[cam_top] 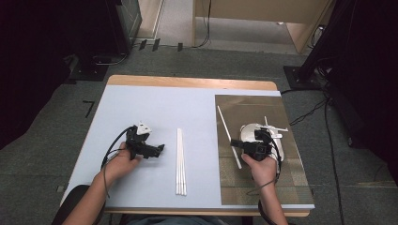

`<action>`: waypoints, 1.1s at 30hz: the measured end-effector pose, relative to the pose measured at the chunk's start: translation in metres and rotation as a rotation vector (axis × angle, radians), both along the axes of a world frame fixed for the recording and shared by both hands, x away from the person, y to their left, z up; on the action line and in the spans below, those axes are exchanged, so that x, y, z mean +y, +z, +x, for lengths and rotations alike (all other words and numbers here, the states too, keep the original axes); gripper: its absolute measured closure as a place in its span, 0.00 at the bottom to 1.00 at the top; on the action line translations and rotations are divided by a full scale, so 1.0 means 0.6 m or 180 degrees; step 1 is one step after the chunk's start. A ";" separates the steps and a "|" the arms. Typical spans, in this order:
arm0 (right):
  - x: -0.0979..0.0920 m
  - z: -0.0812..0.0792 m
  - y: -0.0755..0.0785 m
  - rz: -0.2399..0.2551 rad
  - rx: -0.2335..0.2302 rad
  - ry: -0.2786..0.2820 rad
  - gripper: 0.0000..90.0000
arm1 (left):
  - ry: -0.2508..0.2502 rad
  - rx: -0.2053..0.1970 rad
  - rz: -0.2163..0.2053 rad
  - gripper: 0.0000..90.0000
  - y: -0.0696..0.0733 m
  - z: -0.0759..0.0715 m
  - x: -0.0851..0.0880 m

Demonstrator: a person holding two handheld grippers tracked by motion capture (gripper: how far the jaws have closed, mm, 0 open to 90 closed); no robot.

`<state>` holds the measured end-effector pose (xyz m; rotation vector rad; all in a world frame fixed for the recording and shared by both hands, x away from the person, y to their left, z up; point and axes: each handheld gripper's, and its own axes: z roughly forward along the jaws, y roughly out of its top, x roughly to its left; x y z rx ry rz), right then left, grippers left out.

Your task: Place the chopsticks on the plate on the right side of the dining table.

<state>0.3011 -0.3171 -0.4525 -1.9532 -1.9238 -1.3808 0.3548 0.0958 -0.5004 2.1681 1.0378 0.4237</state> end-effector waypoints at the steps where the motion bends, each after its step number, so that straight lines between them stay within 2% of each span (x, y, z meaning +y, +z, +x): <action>1: -0.001 0.000 0.000 0.0001 0.0003 -0.0004 0.95 | -0.0001 0.0000 0.0000 0.00 0.000 0.000 0.000; 19: -0.023 -0.006 0.011 0.0030 -0.0017 -0.0112 0.95 | 0.0000 0.0000 0.0002 0.00 0.000 0.000 0.000; 33: -0.043 -0.012 0.019 0.0131 -0.0032 -0.0186 0.95 | 0.0000 0.0000 -0.0001 0.00 0.000 0.000 0.000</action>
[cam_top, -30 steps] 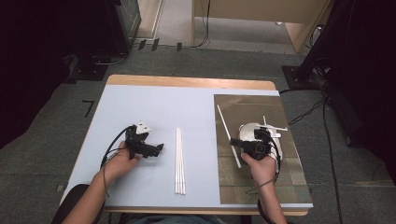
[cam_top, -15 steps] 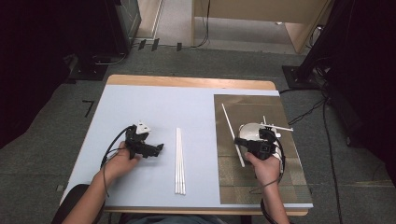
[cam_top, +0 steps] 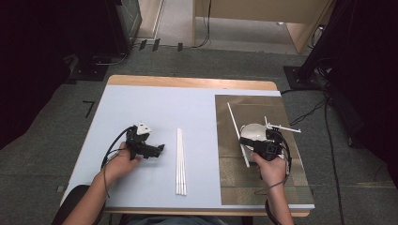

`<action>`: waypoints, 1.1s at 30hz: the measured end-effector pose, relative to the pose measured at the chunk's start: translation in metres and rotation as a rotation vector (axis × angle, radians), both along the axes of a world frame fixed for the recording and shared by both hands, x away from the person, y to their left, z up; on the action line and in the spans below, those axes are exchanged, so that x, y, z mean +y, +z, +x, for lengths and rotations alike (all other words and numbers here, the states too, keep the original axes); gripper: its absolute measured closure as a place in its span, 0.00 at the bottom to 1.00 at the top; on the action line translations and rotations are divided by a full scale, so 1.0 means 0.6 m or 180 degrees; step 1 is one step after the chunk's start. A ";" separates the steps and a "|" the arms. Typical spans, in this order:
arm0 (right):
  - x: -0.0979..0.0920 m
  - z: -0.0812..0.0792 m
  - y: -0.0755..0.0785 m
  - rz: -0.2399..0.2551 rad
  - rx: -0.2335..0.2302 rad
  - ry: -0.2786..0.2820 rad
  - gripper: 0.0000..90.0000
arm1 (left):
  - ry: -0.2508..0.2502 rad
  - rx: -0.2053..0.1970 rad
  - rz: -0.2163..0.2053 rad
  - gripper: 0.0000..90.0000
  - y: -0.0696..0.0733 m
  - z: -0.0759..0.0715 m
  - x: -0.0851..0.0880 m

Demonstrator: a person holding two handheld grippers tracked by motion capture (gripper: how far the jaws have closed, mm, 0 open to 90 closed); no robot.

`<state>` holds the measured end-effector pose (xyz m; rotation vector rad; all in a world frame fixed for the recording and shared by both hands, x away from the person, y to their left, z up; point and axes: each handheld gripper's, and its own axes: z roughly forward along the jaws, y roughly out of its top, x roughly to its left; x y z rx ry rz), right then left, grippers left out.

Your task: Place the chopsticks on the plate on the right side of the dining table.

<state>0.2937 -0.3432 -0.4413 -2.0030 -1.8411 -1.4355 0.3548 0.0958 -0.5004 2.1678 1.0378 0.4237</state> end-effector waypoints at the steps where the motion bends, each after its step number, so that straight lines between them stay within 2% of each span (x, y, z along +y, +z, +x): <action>1: -0.002 0.000 0.000 -0.0001 -0.0007 -0.0003 0.95 | -0.0001 0.0000 0.0001 0.00 0.000 0.000 0.000; 33: -0.043 -0.013 0.009 0.0110 0.0012 -0.0154 0.95 | -0.0001 0.0001 0.0000 0.00 0.000 0.000 0.000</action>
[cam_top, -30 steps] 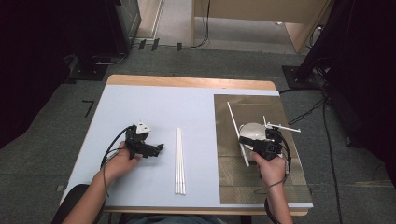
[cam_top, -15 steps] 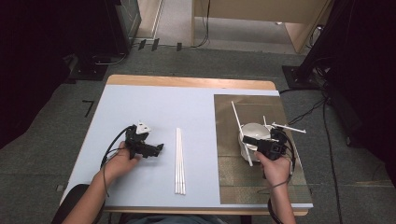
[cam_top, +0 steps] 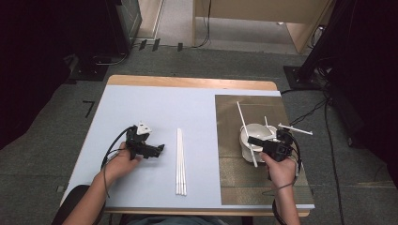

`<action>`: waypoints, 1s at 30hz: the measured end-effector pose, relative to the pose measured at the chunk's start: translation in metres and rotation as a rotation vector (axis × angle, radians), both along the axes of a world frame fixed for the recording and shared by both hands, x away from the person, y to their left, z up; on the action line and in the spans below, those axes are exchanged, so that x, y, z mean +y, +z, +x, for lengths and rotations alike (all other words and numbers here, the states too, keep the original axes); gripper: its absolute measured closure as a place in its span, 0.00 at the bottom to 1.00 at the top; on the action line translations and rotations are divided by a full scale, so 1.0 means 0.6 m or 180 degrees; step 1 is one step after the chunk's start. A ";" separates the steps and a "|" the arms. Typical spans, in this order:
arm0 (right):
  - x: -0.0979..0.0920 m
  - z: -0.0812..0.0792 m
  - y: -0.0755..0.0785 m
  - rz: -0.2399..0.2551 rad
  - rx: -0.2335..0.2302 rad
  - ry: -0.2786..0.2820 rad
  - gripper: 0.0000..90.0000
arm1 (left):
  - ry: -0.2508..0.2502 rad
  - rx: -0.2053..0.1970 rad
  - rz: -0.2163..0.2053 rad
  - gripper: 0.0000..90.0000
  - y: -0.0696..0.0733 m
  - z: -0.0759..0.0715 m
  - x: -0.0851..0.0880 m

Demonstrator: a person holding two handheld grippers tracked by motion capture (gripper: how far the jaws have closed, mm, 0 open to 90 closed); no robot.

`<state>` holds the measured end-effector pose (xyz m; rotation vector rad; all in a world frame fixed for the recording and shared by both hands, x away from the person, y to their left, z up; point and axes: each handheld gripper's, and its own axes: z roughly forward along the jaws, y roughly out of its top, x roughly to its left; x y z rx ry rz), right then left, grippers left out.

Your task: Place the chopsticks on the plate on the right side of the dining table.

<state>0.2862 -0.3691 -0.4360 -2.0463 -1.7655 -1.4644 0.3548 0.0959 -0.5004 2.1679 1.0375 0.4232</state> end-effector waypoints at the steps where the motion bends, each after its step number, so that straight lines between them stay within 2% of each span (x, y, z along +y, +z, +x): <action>1: -0.001 0.000 0.000 -0.0014 -0.0004 -0.0001 0.95 | 0.0000 0.0000 0.0000 0.00 0.000 0.000 0.000; 30: -0.035 -0.009 0.003 0.0025 0.0032 -0.0122 0.95 | 0.0000 0.0000 0.0001 0.00 0.000 0.000 0.000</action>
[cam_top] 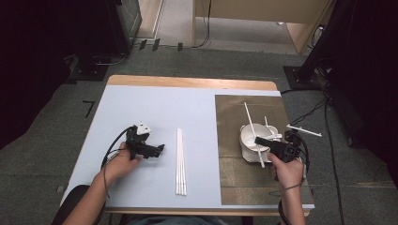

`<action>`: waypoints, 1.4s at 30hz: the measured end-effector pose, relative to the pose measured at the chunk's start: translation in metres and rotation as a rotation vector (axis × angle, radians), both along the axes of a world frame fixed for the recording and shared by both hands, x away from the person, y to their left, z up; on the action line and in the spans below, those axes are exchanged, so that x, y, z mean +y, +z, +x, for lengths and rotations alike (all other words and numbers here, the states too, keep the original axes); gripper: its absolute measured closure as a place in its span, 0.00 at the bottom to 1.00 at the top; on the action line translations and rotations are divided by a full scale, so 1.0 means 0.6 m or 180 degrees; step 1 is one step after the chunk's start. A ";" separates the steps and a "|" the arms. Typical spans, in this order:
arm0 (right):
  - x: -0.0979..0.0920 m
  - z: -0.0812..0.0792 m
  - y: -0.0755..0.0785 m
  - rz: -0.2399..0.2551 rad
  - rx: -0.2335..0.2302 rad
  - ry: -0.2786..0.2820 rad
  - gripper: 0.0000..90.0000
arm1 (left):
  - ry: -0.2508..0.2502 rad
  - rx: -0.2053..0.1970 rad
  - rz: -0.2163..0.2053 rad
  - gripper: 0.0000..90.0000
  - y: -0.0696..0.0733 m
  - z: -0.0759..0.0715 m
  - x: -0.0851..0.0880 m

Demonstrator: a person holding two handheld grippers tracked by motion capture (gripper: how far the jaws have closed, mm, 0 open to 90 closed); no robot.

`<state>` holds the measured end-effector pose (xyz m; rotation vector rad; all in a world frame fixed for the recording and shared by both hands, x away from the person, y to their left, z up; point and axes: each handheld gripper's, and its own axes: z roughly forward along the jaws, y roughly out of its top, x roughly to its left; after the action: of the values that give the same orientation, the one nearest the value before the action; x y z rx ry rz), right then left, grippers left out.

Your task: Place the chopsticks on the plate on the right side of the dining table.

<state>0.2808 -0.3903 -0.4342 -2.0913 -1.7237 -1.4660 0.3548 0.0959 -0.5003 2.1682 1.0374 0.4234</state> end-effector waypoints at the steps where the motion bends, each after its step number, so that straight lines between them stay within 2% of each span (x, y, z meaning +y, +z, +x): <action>1: -0.001 0.000 0.000 0.0004 0.0001 -0.0003 0.95 | 0.0000 0.0001 0.0000 0.00 0.000 0.000 0.000; 42: -0.049 -0.016 0.011 0.0019 -0.0012 -0.0184 0.95 | 0.0001 0.0000 0.0000 0.00 0.000 0.000 0.000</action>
<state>0.2713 -0.4196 -0.4276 -2.1543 -1.6716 -1.4889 0.3548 0.0959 -0.5004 2.1680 1.0377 0.4234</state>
